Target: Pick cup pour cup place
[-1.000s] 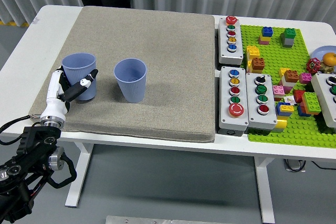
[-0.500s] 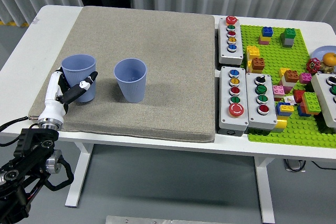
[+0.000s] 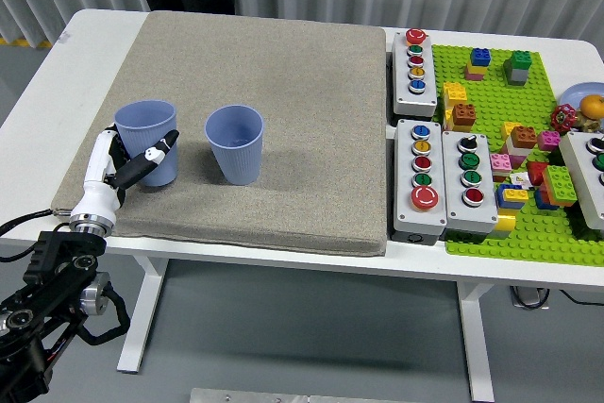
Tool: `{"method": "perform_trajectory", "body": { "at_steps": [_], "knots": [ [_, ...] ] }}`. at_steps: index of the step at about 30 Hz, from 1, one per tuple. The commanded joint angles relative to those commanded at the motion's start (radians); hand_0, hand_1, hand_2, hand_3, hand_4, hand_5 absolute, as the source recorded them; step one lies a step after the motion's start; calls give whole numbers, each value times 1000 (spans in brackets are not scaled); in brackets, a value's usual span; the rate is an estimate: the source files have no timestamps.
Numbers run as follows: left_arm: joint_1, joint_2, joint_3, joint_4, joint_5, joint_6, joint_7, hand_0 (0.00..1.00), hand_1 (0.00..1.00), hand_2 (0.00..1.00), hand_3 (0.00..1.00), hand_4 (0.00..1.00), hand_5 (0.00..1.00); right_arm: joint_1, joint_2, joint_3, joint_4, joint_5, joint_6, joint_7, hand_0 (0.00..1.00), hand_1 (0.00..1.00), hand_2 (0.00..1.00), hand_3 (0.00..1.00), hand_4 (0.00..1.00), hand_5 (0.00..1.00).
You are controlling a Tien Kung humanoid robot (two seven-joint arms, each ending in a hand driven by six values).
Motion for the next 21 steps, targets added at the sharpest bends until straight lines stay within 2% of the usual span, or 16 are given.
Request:
{"method": "perform_trajectory", "body": {
  "at_steps": [10, 21],
  "knots": [
    [9, 2, -7, -15, 26, 5, 6, 733, 740, 826, 821, 895, 317, 3, 0, 0, 0, 0, 1, 0, 707, 632, 586, 572, 2, 114],
    [32, 3, -16, -36, 57, 8, 14, 738, 740, 825, 806, 929, 360, 5, 0, 3, 0, -3, 2, -1, 707, 632, 586, 572, 2, 113]
  ]
}}
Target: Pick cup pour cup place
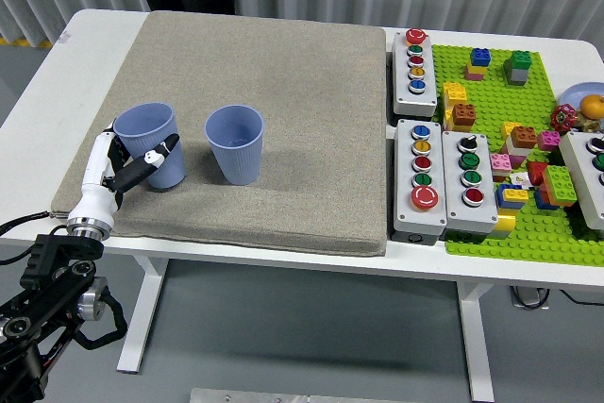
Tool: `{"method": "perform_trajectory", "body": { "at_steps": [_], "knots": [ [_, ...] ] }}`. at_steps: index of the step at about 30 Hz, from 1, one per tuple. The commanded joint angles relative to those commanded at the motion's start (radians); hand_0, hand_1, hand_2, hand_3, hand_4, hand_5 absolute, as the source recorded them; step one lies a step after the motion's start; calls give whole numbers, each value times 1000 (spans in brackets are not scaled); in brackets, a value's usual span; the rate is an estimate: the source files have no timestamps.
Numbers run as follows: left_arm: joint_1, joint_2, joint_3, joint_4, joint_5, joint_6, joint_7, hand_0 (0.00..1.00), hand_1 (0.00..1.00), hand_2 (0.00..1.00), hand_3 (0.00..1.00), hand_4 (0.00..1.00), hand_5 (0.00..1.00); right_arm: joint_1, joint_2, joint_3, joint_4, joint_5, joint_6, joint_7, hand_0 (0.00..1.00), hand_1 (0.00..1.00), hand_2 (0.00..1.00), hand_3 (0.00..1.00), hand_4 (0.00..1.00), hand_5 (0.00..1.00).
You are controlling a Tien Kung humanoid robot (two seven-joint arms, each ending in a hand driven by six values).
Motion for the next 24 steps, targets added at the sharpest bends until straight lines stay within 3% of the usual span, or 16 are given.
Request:
{"method": "perform_trajectory", "body": {
  "at_steps": [24],
  "knots": [
    [31, 5, -13, -35, 71, -19, 29, 755, 771, 858, 853, 935, 365, 2, -1, 2, 0, -3, 1, -1, 707, 632, 585, 571, 2, 111]
  ]
}}
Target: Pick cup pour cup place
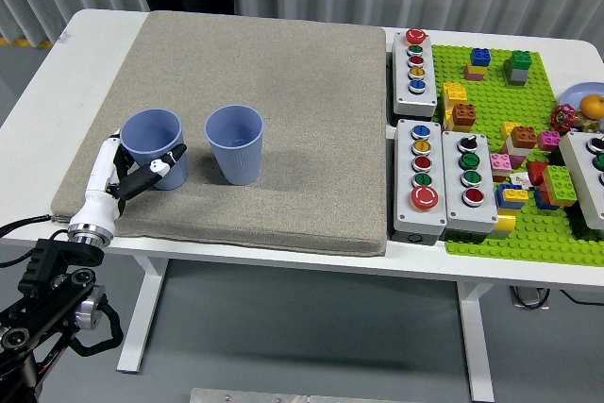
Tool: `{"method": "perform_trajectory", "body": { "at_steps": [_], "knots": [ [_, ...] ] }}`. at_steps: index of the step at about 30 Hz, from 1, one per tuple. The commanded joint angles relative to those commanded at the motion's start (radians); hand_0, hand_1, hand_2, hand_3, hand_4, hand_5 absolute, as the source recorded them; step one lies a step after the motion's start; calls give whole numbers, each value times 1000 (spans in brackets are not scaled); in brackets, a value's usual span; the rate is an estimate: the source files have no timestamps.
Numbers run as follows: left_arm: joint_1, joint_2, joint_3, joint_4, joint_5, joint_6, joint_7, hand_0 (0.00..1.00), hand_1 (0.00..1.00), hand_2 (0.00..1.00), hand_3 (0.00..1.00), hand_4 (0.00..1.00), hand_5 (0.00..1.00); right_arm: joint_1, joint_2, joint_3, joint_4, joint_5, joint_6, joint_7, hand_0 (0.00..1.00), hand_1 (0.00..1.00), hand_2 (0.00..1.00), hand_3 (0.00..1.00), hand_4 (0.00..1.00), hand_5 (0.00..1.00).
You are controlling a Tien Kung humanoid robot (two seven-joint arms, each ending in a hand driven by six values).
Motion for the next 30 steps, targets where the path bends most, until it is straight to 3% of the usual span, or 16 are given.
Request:
{"method": "perform_trajectory", "body": {
  "at_steps": [8, 9, 14, 15, 20, 21, 26, 27, 30],
  "knots": [
    [4, 0, -5, -8, 20, 2, 7, 767, 784, 888, 893, 937, 364, 0, 0, -1, 0, -2, 0, -2, 707, 632, 586, 571, 2, 111],
    [4, 0, -6, -9, 22, 1, 8, 780, 800, 915, 940, 939, 367, 0, 0, -1, 0, -4, 1, -2, 707, 632, 585, 571, 2, 111],
    [10, 1, -9, -13, 39, -6, 15, 780, 800, 915, 940, 939, 367, -2, 0, 2, 0, -20, 3, -5, 707, 632, 585, 571, 2, 111],
    [12, 2, -11, -16, 54, -10, 21, 836, 855, 989, 998, 953, 369, -3, 0, 2, 0, -21, 3, -5, 706, 632, 585, 571, 2, 111],
    [17, 2, -19, -23, 83, -12, 33, 836, 855, 989, 998, 953, 369, -7, 1, 6, 0, -27, 3, -5, 706, 632, 585, 571, 2, 111],
    [18, 2, -21, -25, 86, -11, 35, 904, 924, 998, 998, 970, 385, -7, 1, 7, 0, -28, 3, -5, 706, 632, 585, 572, 2, 109],
    [20, 3, -30, -37, 99, -4, 40, 904, 924, 998, 998, 970, 385, -6, 0, 5, 0, -25, 3, -5, 706, 632, 585, 572, 2, 109],
    [19, 4, -33, -40, 103, -1, 40, 952, 976, 998, 998, 998, 458, -6, 0, 5, 0, -24, 3, -4, 706, 632, 584, 571, 2, 107],
    [19, 4, -39, -43, 107, 2, 41, 952, 976, 998, 998, 998, 458, -5, 0, 4, 0, -23, 3, -4, 706, 632, 584, 571, 2, 107]
  ]
}}
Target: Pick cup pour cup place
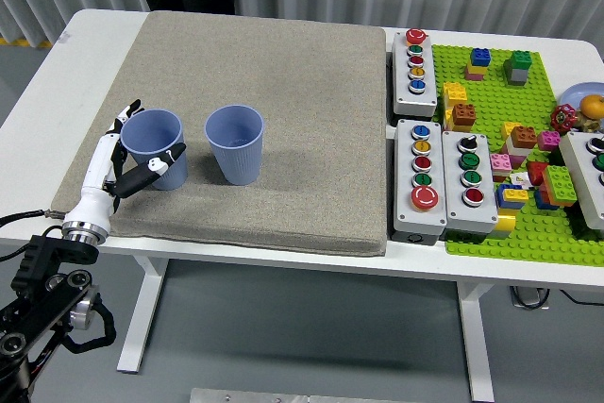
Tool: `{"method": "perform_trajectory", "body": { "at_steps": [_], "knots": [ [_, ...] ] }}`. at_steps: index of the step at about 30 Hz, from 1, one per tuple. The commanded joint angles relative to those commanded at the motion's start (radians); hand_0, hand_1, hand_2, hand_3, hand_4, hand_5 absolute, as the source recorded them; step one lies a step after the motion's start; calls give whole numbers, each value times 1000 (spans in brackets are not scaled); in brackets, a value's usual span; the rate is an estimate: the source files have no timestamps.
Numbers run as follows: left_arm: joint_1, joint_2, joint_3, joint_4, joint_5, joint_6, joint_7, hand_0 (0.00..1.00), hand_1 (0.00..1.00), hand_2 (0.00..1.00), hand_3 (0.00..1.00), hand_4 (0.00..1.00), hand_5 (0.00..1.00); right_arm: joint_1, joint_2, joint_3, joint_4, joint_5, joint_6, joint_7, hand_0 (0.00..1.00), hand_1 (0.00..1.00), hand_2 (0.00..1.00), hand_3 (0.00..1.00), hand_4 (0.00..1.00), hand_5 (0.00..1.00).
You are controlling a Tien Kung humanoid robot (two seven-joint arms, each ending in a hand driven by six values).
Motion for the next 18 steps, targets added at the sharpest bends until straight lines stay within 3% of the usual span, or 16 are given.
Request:
{"method": "perform_trajectory", "body": {
  "at_steps": [2, 3, 8, 9, 14, 15, 18],
  "knots": [
    [2, 0, -8, -3, 3, 3, 0, 952, 976, 998, 998, 998, 458, 0, 0, 0, 0, 1, 0, 0, 706, 632, 584, 571, 2, 107],
    [4, 0, -11, -6, 3, 5, 0, 983, 996, 998, 998, 998, 506, 1, 0, 0, 0, 1, 0, 0, 706, 632, 584, 571, 2, 103],
    [22, 4, -31, -38, 12, -2, 7, 983, 996, 998, 998, 998, 506, 1, 0, 2, 0, -2, 0, -1, 706, 632, 584, 571, 2, 103],
    [33, 6, -41, -58, 14, -5, 9, 998, 998, 998, 998, 998, 553, 1, -1, 3, 0, -3, 0, -1, 706, 632, 584, 571, 2, 100],
    [65, 10, -87, -139, -6, 1, 6, 998, 998, 998, 998, 998, 553, 2, -1, 8, 0, -4, -1, 0, 706, 632, 584, 571, 2, 100],
    [66, 10, -91, -146, -8, 2, 5, 998, 998, 998, 998, 998, 826, 2, -1, 8, 0, -4, -1, 0, 706, 632, 584, 571, 2, 99],
    [61, 23, -144, -204, -113, 1, -16, 998, 998, 998, 998, 998, 826, 2, -1, 9, 0, -4, -1, -1, 706, 632, 584, 571, 2, 99]
  ]
}}
